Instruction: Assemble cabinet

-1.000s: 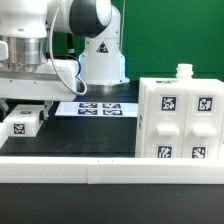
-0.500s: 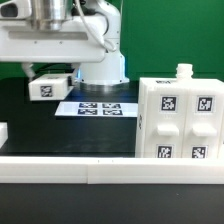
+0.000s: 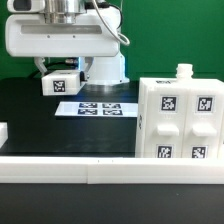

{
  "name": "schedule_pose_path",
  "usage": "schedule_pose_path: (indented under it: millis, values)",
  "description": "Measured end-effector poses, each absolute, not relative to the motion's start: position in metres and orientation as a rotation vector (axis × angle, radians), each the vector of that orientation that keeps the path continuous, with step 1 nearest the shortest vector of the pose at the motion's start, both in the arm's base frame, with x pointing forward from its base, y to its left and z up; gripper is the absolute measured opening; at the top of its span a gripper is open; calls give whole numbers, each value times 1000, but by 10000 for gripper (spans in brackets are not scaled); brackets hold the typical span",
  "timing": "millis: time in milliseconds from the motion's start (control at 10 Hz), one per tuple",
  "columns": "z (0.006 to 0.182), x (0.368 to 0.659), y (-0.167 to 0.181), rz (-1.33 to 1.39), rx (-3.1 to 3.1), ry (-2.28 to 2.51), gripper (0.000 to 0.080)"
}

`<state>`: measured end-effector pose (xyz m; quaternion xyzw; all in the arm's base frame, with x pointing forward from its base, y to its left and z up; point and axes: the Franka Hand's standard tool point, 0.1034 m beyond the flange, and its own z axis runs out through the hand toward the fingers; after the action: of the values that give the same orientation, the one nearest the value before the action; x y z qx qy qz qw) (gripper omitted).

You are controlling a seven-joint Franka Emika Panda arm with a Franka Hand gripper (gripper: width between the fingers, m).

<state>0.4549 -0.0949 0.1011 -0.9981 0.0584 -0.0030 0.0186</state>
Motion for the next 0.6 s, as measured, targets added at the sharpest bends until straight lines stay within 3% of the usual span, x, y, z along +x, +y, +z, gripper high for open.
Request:
schedule_pose_path:
  millis: [400,600]
  values:
    - [158,472,-40,25,-3051,350,560]
    - [175,489,-5,29,-3064,388,560]
